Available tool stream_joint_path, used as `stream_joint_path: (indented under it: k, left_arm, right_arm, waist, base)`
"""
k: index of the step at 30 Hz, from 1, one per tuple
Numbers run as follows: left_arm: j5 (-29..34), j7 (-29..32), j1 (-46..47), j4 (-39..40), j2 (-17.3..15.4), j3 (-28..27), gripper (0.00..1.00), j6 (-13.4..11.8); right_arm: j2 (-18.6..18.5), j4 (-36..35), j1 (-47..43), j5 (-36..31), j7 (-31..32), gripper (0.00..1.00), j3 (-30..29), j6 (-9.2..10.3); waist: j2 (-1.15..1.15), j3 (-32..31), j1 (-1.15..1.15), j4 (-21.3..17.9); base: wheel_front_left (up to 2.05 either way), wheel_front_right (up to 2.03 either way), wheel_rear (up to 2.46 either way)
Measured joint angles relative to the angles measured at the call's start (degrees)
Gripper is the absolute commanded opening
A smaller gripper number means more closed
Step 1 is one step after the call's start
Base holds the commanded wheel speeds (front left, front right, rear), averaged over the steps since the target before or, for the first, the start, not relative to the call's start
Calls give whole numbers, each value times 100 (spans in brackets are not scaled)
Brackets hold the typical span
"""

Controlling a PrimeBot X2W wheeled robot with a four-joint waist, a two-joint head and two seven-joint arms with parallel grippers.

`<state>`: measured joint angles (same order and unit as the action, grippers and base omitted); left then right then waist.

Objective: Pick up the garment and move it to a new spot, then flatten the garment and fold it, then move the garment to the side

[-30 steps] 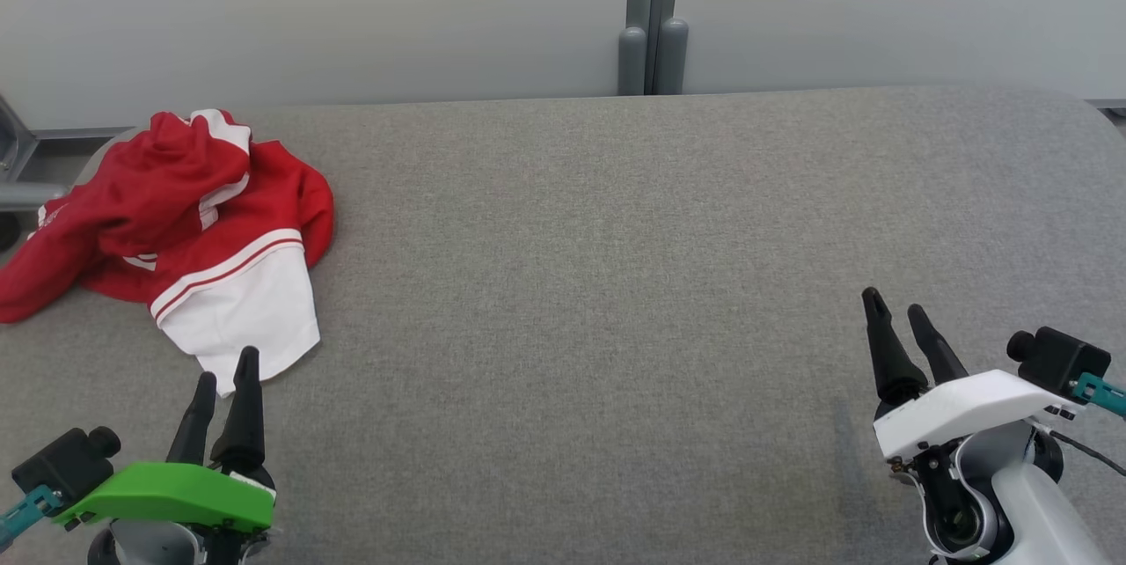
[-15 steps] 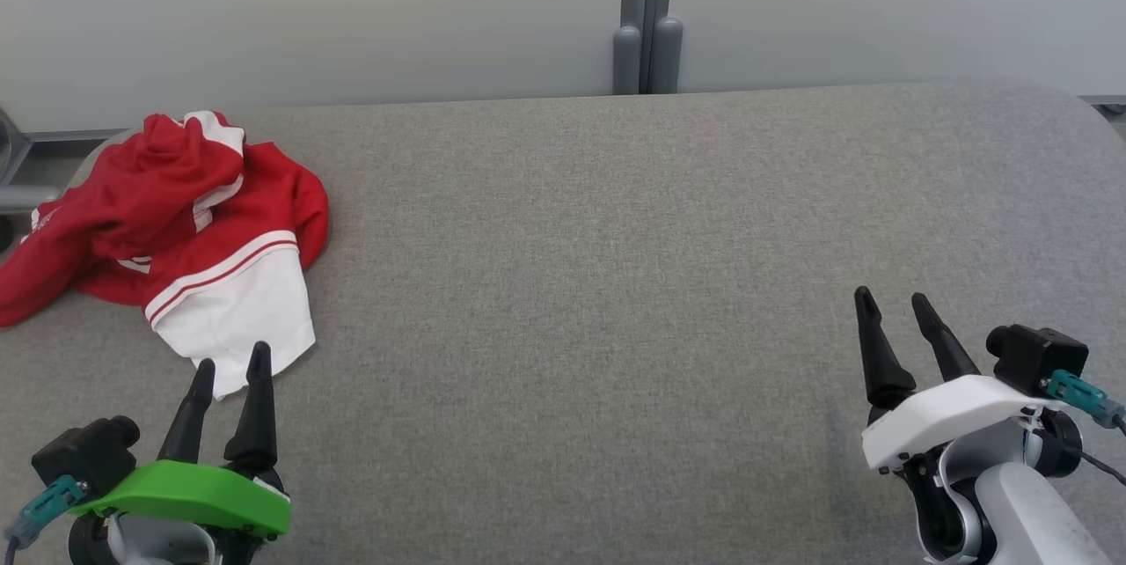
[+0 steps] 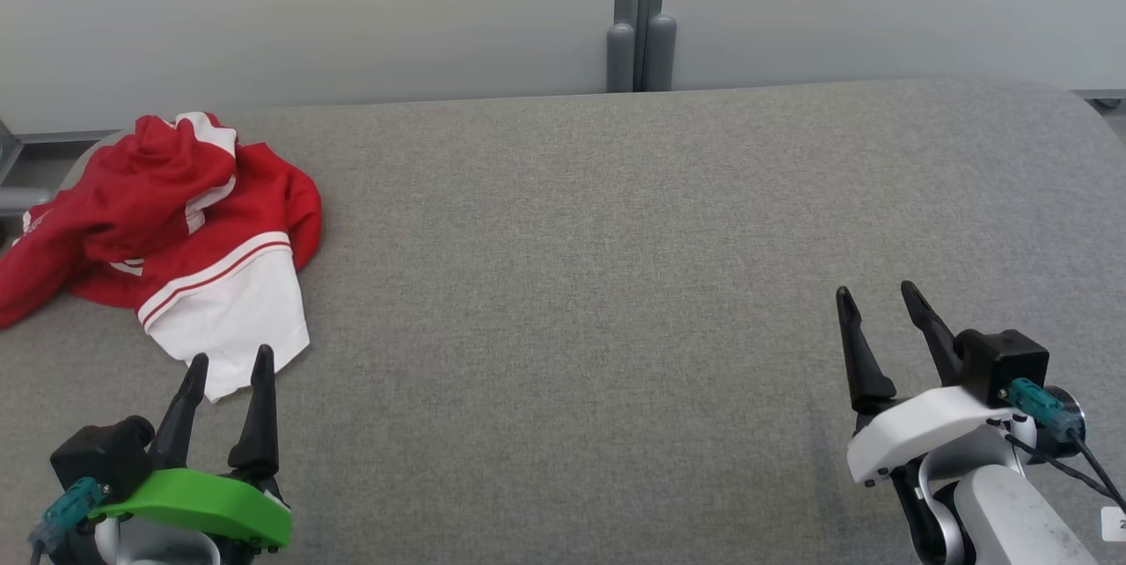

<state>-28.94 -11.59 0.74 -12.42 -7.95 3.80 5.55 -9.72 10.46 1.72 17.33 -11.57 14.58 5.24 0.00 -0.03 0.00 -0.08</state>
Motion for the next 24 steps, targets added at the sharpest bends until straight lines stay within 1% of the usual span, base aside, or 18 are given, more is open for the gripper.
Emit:
stream_joint_path:
  k: [13, 15, 24]
  left_arm:
    - [988, -270, -73, -11, -24, 11, 100, 56]
    - [1035, -283, -73, -12, -24, 10, 100, 57]
    - [1057, -283, -73, -35, -20, -4, 100, 89]
  right_arm:
    - [-166, 8, -113, -1005, -260, 100, 64, 158]
    - [-170, 8, -113, -1087, -276, 100, 65, 185]
    - [-170, 8, -113, -1088, -277, 100, 48, 185]
  waist:
    - [0, 20, 0, -27]
    - [0, 19, 0, -30]
    - [0, 12, 0, -41]
  base:
    - [0, 0, 0]
    - [0, 0, 0]
    - [0, 0, 0]
